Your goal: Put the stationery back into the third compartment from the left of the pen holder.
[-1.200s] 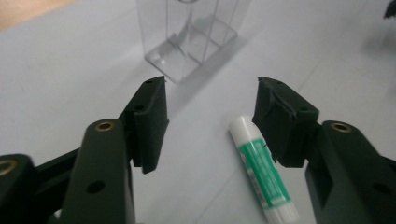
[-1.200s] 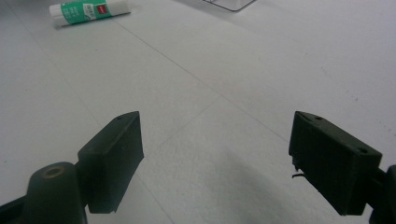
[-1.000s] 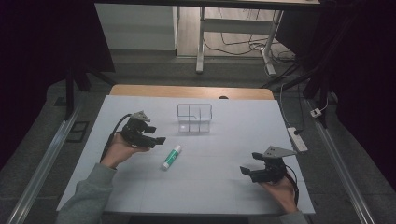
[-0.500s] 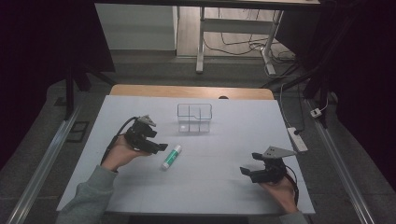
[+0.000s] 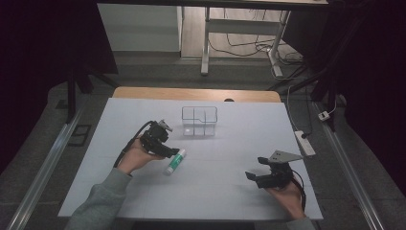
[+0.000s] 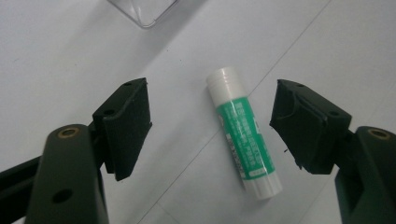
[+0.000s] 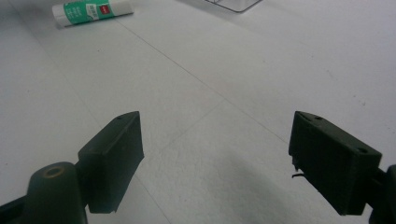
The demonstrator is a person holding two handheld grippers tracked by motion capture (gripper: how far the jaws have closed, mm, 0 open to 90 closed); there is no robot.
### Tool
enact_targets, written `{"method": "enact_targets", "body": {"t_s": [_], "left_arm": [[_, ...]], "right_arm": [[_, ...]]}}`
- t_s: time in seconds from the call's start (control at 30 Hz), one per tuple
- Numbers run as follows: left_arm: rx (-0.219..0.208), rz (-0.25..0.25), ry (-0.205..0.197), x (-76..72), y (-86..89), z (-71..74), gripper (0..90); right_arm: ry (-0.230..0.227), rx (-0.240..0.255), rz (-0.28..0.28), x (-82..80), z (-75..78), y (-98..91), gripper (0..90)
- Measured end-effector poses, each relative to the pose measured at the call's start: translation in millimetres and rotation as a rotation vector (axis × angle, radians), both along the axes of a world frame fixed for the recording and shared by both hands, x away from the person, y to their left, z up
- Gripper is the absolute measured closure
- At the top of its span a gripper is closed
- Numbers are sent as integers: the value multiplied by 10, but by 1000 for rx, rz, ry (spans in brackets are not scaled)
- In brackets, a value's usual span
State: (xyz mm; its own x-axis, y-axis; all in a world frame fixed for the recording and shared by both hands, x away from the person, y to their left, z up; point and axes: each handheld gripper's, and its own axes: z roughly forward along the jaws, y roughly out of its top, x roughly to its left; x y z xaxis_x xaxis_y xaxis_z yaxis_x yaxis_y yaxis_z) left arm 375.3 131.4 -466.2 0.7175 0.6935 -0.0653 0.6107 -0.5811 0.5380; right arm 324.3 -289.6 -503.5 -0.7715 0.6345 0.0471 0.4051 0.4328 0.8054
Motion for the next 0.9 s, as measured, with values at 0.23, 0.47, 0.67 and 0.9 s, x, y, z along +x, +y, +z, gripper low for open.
{"method": "enact_targets", "body": {"t_s": [0.23, 0.47, 0.67, 0.9], "left_arm": [[12, 4, 17, 42, -110, -32, 274], [35, -10, 32, 91, -262, -117, 275], [42, -1, 64, 191, -327, -224, 285], [87, -31, 103, 247, -418, -362, 290]], "right_arm": [[2, -5, 5, 3, -3, 4, 173], [-1, -3, 12, 2, -8, 27, 174], [-3, -27, 10, 2, -7, 25, 173], [1, -14, 11, -2, -9, 23, 173]]}}
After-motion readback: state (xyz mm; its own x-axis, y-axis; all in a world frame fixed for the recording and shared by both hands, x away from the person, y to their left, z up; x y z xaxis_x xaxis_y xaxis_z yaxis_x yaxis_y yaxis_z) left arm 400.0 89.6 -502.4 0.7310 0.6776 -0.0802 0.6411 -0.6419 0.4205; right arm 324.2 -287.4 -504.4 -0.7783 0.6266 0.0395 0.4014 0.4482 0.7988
